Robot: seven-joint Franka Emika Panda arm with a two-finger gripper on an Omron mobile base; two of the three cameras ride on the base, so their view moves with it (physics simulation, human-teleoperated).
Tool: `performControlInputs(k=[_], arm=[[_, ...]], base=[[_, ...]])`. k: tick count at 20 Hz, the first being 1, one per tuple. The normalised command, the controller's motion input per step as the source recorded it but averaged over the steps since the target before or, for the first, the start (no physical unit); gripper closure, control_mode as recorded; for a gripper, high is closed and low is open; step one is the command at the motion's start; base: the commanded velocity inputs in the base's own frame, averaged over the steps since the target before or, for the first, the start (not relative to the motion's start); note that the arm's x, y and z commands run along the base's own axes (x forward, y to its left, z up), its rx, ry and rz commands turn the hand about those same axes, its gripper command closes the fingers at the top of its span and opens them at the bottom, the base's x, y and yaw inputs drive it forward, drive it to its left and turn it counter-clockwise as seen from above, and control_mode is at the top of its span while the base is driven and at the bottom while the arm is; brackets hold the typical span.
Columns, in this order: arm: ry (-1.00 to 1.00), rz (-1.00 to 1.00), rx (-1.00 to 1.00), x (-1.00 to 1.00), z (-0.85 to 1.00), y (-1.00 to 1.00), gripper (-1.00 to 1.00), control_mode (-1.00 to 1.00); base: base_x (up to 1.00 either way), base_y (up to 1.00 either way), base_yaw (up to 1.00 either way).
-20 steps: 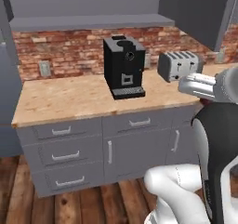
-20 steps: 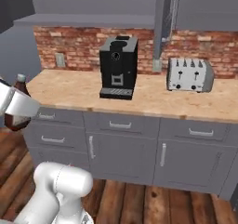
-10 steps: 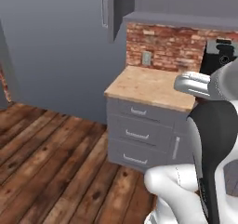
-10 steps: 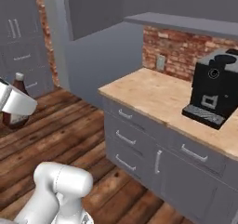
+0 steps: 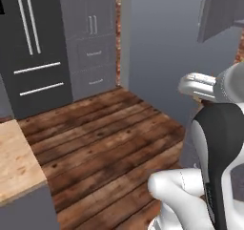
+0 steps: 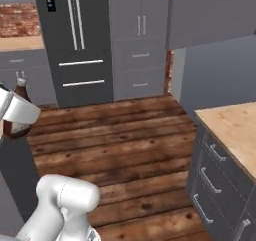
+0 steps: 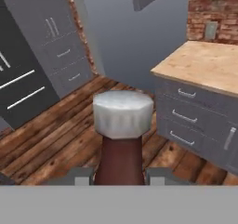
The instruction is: Move the ketchup and ketchup from the cabinet to the dining counter.
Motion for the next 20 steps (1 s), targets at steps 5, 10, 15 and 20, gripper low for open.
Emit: performControlInputs(k=[5, 10, 15, 20], arm=[[0.0, 0.0, 0.0, 0.0, 0.0, 0.0, 1.0, 1.0], [0.0, 0.0, 0.0, 0.0, 0.0, 0.0, 1.0, 1.0], [0.0, 0.0, 0.0, 0.0, 0.0, 0.0, 1.0, 1.0], [0.0, 0.0, 0.0, 0.0, 0.0, 0.0, 1.0, 1.0]], base=[[-0.33, 0.01, 0.86], [-0.15, 0.28, 0.66], [0.1, 0.84, 0.18], [0.37, 0.93, 0.01]])
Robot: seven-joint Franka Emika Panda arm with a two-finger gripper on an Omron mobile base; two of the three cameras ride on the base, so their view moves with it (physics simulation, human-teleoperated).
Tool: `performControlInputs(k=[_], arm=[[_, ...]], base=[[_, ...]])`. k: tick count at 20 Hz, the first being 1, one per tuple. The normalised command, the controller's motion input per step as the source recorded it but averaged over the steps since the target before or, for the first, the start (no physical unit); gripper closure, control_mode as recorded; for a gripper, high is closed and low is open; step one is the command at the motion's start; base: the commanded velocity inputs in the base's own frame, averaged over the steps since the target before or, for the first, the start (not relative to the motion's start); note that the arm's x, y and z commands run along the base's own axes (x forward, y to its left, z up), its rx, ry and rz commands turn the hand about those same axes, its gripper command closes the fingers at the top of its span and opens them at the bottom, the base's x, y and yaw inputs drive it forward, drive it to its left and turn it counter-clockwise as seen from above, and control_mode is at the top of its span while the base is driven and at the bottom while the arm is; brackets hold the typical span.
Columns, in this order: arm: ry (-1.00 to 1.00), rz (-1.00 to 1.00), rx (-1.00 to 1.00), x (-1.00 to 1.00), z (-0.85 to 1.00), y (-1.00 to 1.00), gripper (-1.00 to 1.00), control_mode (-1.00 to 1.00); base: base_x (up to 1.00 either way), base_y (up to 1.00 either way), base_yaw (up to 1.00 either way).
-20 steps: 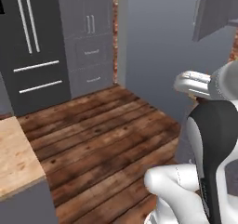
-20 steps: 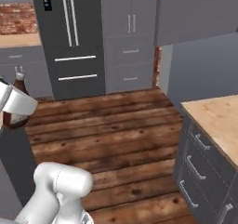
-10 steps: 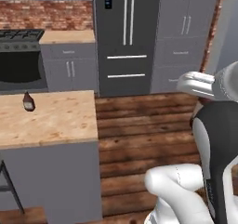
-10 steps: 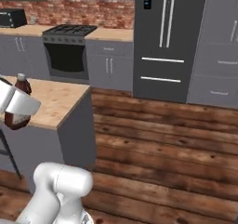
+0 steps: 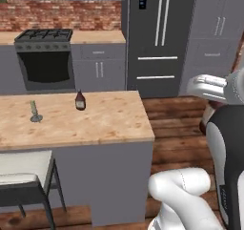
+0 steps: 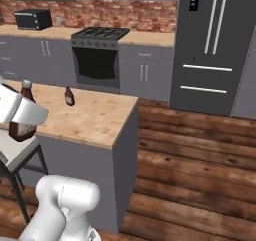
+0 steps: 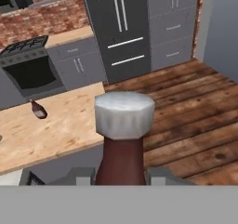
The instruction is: Move the ketchup and ketchup from the cabinet to the dining counter.
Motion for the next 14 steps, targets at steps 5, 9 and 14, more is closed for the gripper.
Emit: performControlInputs(k=[5, 9, 14], arm=[[0.0, 0.0, 0.0, 0.0, 0.0, 0.0, 1.0, 1.0], [0.0, 0.0, 0.0, 0.0, 0.0, 0.0, 1.0, 1.0], [0.0, 0.0, 0.0, 0.0, 0.0, 0.0, 1.0, 1.0]], base=[[0.63, 0.73, 0.0], [0.8, 0.13, 0.0], [0.67, -0.02, 0.0]])
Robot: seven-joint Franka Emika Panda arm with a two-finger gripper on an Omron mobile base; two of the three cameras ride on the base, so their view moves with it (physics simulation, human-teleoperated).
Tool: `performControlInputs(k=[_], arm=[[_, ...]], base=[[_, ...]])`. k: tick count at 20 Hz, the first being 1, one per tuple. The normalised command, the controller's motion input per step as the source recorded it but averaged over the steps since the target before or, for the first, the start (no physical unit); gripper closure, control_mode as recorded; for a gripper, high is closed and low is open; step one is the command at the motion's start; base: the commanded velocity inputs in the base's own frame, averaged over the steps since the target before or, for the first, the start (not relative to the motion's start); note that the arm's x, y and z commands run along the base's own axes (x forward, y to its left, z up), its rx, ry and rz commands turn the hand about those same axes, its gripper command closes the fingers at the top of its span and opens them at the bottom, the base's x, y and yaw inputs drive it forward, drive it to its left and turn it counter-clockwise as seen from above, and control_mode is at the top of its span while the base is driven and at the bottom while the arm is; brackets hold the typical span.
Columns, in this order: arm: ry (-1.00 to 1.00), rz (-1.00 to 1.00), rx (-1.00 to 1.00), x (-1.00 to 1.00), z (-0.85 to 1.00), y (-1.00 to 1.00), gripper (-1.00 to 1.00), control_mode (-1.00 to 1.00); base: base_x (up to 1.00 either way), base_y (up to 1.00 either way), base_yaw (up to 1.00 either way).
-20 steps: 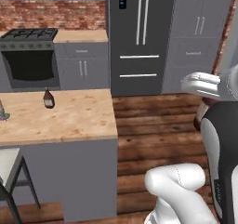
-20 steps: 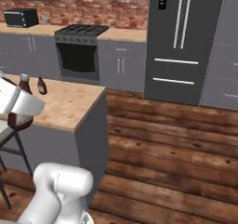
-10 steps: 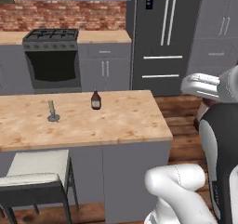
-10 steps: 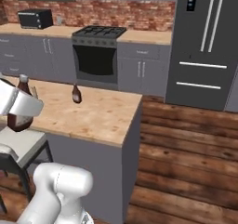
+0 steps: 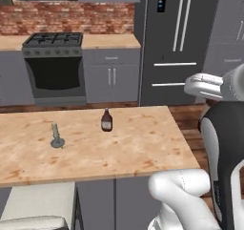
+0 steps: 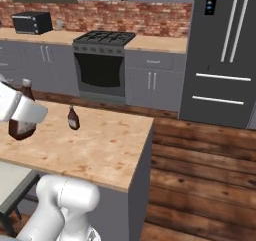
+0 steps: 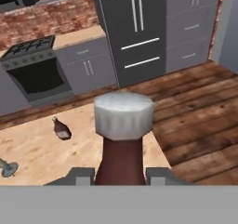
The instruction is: Move the ketchup and ketchup from the cabinet to the dining counter.
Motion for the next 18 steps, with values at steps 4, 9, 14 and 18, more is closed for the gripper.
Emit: performControlInputs(k=[4, 9, 14, 18], arm=[[0.01, 0.03, 0.0, 0.12, 0.0, -0.02, 1.0, -1.0], [0.0, 0.44, 0.02, 0.26, -0.05, -0.25, 1.0, -1.0], [-0.02, 0.72, 0.05, 0.23, -0.19, -0.42, 1.0, -1.0], [0.0, 0.75, 0.05, 0.55, -0.31, -0.29, 1.0, -1.0]], base=[[0.38, -0.02, 0.04], [0.0, 0.0, 0.0], [0.0, 0.0, 0.0], [0.0, 0.0, 0.0]])
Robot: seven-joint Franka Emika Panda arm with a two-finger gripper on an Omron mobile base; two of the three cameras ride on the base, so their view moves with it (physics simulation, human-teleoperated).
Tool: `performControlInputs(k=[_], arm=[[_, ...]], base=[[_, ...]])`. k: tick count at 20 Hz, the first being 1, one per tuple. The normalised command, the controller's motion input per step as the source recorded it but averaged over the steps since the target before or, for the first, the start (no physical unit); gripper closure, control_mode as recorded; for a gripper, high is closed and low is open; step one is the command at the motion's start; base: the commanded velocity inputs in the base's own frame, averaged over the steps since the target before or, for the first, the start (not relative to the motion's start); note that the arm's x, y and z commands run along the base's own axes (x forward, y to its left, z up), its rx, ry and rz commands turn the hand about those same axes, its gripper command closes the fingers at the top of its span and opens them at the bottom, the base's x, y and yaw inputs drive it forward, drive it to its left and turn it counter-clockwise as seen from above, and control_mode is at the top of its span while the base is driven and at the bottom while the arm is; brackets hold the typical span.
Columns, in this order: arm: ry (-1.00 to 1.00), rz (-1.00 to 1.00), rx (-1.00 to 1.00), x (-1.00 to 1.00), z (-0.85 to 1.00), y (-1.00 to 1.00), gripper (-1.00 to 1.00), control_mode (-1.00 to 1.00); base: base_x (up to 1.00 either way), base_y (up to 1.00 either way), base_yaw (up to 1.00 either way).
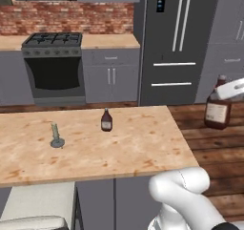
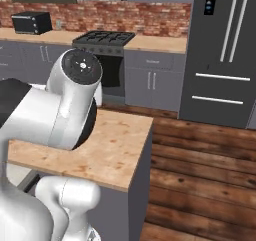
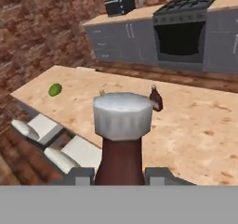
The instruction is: Move the ketchup and ketchup from the cabinet to the dining counter.
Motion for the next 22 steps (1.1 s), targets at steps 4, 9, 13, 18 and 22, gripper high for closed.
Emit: performControlInputs(k=[4, 9, 13, 18, 22], arm=[[0.0, 0.69, 0.02, 0.76, -0.38, -0.02, 1.0, -1.0], [0.0, 0.51, 0.0, 0.79, -0.45, 0.31, 1.0, -1.0], [0.0, 0.29, 0.05, 0.55, -0.45, 0.28, 1.0, -1.0], [-0.07, 0.1, 0.12, 0.18, -0.47, 0.09, 1.0, -1.0], [-0.18, 0.0, 0.12, 0.01, -0.48, 0.06, 1.0, -1.0]], base=[[0.0, 0.0, 0.0], [0.0, 0.0, 0.0], [0.0, 0.0, 0.0], [0.0, 0.0, 0.0], [0.0, 0.0, 0.0]])
